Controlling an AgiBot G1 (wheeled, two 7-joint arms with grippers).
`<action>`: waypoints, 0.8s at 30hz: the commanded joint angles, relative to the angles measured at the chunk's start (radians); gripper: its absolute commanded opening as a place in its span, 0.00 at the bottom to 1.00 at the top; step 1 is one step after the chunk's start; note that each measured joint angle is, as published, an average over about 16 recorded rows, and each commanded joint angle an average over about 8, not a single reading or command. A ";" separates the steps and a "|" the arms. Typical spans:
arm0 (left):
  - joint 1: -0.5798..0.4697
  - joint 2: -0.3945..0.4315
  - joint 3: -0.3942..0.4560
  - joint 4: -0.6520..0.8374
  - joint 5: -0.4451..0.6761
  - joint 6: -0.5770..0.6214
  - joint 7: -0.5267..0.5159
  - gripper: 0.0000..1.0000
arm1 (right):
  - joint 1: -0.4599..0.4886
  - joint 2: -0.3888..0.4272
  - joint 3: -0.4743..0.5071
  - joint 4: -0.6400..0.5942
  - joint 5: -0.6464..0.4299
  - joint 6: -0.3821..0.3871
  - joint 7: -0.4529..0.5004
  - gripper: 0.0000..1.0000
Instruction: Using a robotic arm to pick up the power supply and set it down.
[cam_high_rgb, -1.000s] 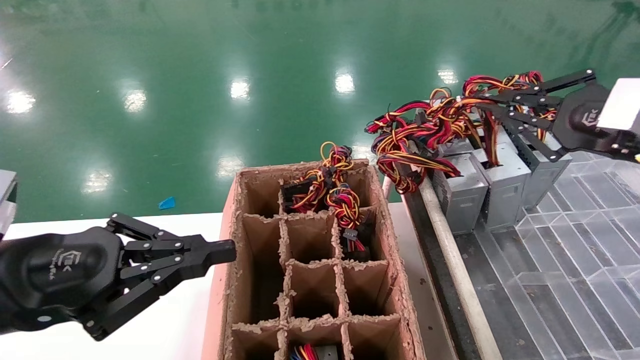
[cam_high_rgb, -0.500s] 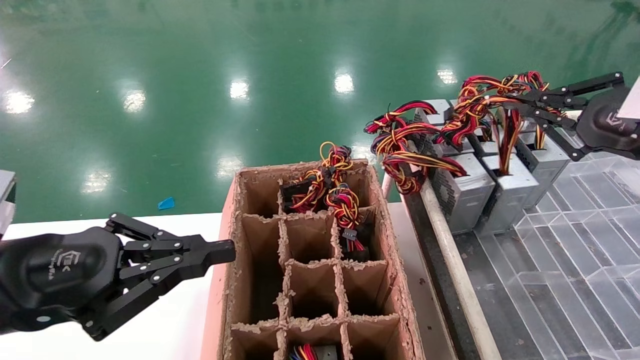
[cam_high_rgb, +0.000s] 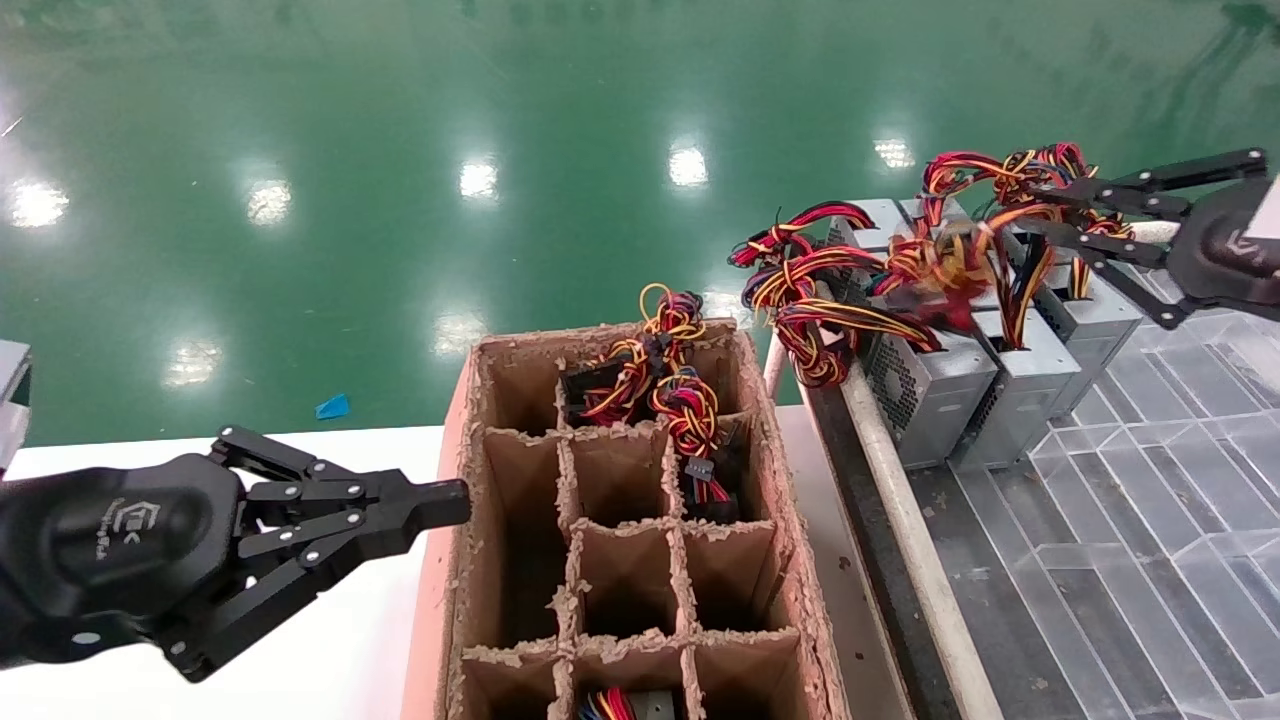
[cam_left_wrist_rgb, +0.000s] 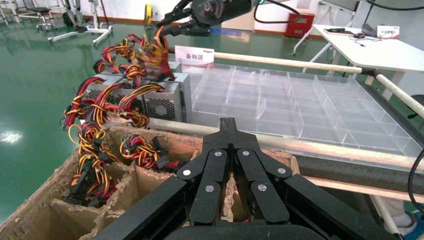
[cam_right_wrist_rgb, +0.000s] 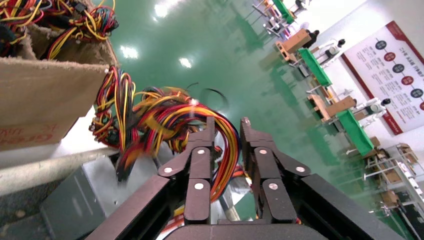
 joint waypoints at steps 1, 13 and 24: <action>0.000 0.000 0.000 0.000 0.000 0.000 0.000 0.00 | 0.009 0.006 -0.005 -0.001 -0.008 -0.005 -0.001 1.00; 0.000 0.000 0.000 0.000 0.000 0.000 0.000 0.00 | 0.101 0.103 -0.040 0.152 -0.062 -0.082 0.065 1.00; 0.000 0.000 0.000 0.000 0.000 0.000 0.000 0.00 | 0.018 0.120 0.024 0.311 -0.037 -0.089 0.175 1.00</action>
